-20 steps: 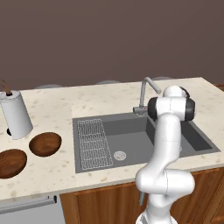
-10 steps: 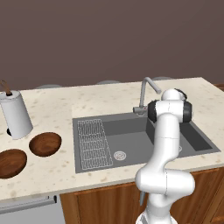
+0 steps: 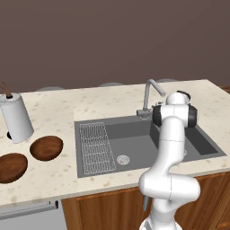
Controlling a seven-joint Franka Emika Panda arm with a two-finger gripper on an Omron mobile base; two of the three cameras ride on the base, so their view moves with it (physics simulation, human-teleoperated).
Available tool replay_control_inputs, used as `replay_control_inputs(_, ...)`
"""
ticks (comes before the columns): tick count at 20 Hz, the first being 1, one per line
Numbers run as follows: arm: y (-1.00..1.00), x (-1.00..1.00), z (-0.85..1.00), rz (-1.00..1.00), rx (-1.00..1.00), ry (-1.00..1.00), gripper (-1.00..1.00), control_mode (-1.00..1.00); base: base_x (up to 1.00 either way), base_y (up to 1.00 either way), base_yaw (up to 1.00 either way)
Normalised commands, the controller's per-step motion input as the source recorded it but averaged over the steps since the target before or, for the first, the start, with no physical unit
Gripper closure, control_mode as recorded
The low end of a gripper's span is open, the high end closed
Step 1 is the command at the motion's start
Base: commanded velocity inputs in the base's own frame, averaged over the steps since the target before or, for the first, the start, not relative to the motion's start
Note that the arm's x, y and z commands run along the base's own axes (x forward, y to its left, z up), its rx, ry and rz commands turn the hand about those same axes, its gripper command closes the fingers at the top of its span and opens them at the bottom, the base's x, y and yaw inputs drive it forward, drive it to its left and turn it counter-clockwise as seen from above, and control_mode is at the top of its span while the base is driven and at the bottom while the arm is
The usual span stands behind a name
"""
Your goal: Rinse each bowl for a few seconds and place them down in the sink or on the counter.
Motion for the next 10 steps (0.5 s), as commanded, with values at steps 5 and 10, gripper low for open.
replay_control_inputs(5,-0.05,0.24,-0.20,0.00,0.02,0.11,-1.00,-1.00,0.00,0.00,0.00)
replay_control_inputs(10,-0.12,0.11,-0.20,0.00,0.03,0.08,1.00,-1.00,0.00,0.00,0.00)
